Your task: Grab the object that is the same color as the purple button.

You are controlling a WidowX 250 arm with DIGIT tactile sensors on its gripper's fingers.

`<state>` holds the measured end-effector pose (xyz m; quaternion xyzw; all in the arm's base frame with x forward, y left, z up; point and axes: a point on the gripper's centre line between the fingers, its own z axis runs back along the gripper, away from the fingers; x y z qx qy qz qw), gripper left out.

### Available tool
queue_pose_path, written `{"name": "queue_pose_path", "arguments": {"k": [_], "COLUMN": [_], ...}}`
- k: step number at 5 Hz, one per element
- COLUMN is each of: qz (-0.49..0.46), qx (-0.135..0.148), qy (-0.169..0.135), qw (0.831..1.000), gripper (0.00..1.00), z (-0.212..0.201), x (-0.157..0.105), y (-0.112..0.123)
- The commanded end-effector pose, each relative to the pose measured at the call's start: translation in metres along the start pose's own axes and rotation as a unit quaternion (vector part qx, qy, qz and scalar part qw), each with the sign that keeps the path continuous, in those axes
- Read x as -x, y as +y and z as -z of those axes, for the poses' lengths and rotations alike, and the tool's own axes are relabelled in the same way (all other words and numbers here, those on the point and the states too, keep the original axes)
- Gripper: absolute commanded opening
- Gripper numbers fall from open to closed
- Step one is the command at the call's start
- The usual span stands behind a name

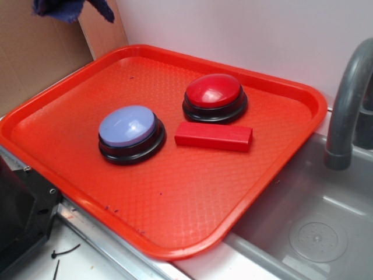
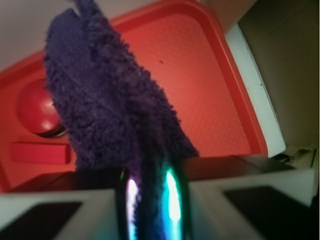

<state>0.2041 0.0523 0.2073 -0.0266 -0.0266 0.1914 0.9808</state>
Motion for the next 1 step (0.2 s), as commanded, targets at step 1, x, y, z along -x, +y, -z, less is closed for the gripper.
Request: {"name": "queue_pose_path", "arguments": {"k": [1], "qz": [-0.033], "qx": [-0.004], "qy": [-0.027], "qw": [0.999], "gripper": [0.00], "z": [-0.0258], "x": [0.0045], "y": [0.0125]}}
